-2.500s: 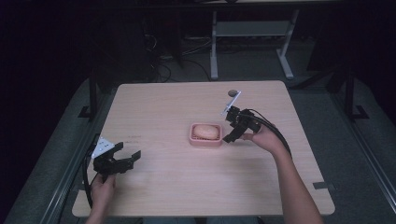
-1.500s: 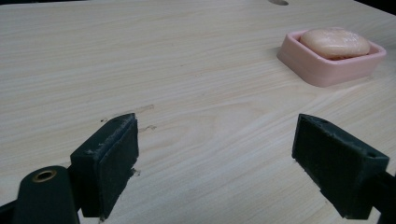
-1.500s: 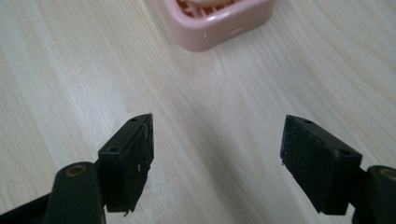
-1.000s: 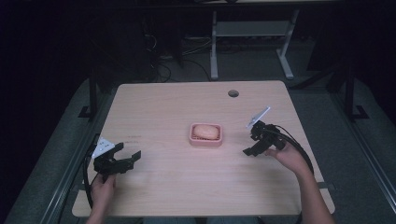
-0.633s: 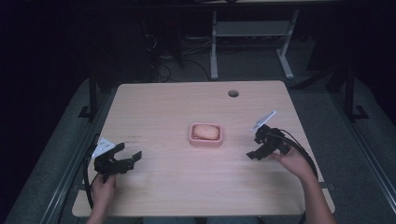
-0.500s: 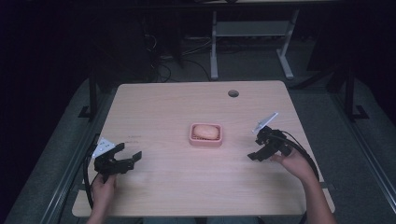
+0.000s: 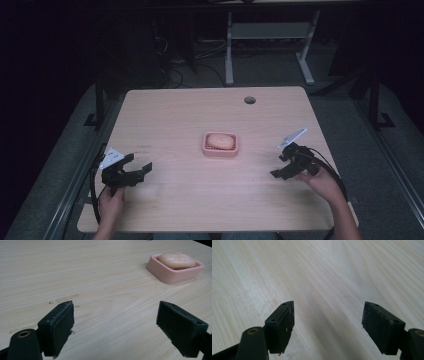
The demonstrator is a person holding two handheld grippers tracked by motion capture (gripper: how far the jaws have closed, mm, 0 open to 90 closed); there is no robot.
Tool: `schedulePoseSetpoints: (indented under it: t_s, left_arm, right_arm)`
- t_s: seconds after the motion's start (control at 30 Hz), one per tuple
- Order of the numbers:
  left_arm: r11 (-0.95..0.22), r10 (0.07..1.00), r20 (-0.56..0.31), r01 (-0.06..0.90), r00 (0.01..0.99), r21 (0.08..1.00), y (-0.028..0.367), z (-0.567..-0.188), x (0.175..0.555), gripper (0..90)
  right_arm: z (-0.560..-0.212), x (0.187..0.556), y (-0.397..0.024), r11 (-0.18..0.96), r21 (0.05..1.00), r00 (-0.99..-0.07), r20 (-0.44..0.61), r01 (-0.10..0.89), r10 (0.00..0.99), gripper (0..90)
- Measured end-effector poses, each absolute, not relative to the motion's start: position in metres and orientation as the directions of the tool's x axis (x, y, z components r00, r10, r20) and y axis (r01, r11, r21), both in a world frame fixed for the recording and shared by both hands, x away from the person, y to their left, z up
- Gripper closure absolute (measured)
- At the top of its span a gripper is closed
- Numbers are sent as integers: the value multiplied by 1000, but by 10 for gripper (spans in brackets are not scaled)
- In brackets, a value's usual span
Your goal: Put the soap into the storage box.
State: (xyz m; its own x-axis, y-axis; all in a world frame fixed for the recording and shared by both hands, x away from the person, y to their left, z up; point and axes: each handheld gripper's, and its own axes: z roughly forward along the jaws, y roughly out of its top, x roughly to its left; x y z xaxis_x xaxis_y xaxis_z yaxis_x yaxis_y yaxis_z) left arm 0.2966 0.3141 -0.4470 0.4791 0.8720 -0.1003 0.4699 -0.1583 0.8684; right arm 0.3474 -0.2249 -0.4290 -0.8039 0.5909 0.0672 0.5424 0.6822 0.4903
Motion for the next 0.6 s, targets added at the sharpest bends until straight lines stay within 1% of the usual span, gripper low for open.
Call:
schedulePoseSetpoints:
  t_s: [0.43, 0.6]
  left_arm:
    - [-165, 871, -98, 475, 481, 864, 313, -448, 298, 143]
    - [-174, 873, -88, 473, 480, 864, 312, -448, 300, 143]
  right_arm:
    - [-438, 328, -242, 655, 508, -787, 76, 560, 613, 257]
    - [-439, 315, -244, 644, 539, -789, 65, 542, 610, 257]
